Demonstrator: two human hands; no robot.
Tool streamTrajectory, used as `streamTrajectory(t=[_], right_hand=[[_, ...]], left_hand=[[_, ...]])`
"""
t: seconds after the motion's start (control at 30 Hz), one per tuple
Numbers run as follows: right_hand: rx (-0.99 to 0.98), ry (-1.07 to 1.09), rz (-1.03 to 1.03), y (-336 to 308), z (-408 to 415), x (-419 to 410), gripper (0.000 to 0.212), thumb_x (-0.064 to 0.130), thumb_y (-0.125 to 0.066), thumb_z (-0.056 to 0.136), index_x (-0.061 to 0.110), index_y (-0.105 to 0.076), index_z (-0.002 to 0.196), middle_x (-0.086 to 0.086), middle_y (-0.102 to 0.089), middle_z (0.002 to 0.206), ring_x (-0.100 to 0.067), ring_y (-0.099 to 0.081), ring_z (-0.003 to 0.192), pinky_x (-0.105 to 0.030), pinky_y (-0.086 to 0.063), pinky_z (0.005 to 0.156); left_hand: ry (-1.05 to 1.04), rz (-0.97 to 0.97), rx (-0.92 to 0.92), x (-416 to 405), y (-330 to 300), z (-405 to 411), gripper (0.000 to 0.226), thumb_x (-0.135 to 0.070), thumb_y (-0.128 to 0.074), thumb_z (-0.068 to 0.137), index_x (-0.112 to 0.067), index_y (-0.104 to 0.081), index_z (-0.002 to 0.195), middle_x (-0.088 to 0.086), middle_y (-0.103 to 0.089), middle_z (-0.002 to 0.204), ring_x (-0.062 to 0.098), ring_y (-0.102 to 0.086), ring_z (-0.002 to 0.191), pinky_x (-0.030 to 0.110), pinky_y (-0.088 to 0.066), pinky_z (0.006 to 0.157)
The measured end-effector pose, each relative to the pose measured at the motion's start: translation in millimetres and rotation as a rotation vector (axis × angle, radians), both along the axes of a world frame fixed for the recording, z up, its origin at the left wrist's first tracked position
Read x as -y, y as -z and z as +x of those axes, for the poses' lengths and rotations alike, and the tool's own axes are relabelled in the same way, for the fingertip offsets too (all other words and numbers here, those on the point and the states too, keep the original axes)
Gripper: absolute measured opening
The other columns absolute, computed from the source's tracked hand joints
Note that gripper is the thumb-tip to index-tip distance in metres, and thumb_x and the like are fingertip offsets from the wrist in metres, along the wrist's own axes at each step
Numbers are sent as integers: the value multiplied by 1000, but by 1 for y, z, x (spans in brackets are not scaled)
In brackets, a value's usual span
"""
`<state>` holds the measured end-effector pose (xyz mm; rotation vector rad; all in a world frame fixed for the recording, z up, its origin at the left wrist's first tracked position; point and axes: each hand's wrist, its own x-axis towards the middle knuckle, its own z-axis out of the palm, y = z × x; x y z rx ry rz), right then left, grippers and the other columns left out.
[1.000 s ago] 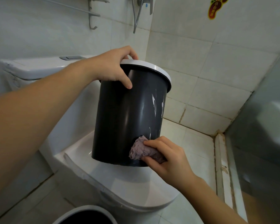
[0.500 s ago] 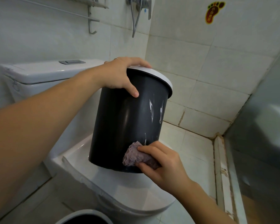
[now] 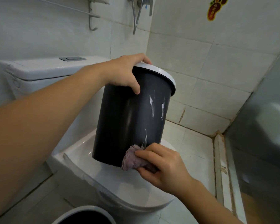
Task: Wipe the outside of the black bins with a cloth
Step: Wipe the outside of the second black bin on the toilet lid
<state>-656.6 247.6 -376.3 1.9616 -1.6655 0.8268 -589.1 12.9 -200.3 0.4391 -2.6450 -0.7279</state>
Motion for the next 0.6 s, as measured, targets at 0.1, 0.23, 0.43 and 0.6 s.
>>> streamTrajectory(t=[0.1, 0.23, 0.43, 0.6], right_hand=[[-104, -11, 40, -6, 0, 1, 24, 26, -70, 86, 14, -74, 106, -3, -65, 87, -19, -60, 71, -32, -52, 57], [-107, 106, -41, -31, -7, 16, 27, 23, -71, 84, 12, -72, 109, -6, -64, 86, -24, -61, 71, -37, -52, 57], [-97, 155, -82, -35, -4, 21, 30, 23, -74, 83, 11, -71, 110, -6, -63, 87, -24, -60, 71, -36, -52, 55], [-227, 71, 31, -27, -3, 12, 27, 25, -68, 87, 12, -71, 110, -5, -63, 87, -24, -59, 71, -37, -51, 56]], left_hand=[[8, 30, 11, 1, -3, 5, 74, -14, -86, 62, -46, -51, 118, -17, -59, 107, 6, -60, 95, 23, -48, 67], [8, 18, 12, 1, -3, 8, 74, -15, -87, 61, -45, -51, 117, -17, -59, 108, 7, -60, 97, 25, -48, 70], [2, -7, 5, 2, -1, 12, 75, -17, -89, 60, -47, -50, 117, -12, -60, 113, 15, -61, 102, 35, -53, 85], [-2, -7, 3, 2, 0, 17, 75, -20, -88, 61, -47, -51, 121, -13, -60, 115, 14, -60, 104, 36, -53, 89]])
